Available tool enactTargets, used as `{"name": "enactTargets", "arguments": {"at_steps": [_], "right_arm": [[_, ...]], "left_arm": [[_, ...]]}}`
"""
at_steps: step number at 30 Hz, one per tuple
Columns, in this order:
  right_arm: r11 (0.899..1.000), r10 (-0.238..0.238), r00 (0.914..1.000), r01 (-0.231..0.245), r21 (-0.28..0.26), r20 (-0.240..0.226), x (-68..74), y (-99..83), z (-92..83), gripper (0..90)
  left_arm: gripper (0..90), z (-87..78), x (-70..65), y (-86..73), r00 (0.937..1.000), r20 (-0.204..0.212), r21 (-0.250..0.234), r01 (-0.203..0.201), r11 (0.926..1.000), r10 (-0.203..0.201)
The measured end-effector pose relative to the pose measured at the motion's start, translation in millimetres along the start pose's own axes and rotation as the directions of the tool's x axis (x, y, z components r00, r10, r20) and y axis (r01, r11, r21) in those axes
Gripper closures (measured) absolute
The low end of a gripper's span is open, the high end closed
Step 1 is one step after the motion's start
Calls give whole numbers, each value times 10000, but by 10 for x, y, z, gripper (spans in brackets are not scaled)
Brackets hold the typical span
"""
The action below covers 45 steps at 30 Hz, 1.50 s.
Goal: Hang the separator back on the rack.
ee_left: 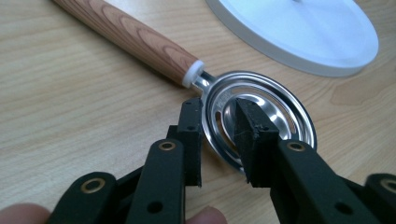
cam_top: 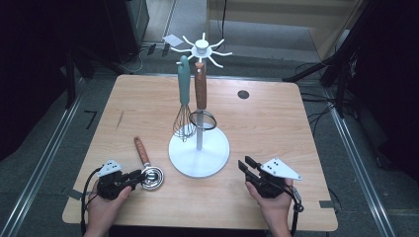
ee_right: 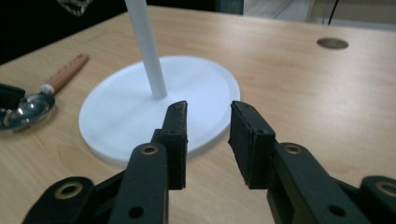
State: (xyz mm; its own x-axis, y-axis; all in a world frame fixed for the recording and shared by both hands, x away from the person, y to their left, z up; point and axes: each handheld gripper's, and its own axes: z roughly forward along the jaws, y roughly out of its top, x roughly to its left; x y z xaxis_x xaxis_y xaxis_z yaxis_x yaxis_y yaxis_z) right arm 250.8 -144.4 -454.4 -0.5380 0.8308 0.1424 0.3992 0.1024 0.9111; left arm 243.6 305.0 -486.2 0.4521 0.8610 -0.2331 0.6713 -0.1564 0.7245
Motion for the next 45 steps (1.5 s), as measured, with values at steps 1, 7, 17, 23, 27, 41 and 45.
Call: {"name": "enactTargets", "arguments": {"at_steps": [1,7,17,23,27,41,45], "right_arm": [[9999,-27,10000,28,123,-22,6,-36,7,677],[9986,-88,9998,98,517,-200,74,-165,36,661],[9952,-355,9927,456,864,-1151,374,-195,212,628],[9934,-186,9870,364,1091,-1597,505,-198,302,603],[9920,-284,9807,514,1150,-1933,634,-205,349,603],[9862,-69,9526,568,1558,-3041,962,-241,566,716],[9795,-220,9421,874,1817,-3347,1066,-288,630,812]], "left_arm": [[713,8,-5,-2,10000,1,43,-7,10000,7],[733,34,-48,-2,9999,-2,210,-163,9996,163],[753,55,-177,-8,9989,80,471,-464,9978,460],[739,78,-286,-30,9985,240,504,-501,9975,490],[719,109,-395,-43,9963,483,553,-737,9957,711],[669,223,-778,-89,9846,1295,711,-1276,9893,1177],[689,238,-833,-95,9817,1548,689,-1232,9900,1113]]}}
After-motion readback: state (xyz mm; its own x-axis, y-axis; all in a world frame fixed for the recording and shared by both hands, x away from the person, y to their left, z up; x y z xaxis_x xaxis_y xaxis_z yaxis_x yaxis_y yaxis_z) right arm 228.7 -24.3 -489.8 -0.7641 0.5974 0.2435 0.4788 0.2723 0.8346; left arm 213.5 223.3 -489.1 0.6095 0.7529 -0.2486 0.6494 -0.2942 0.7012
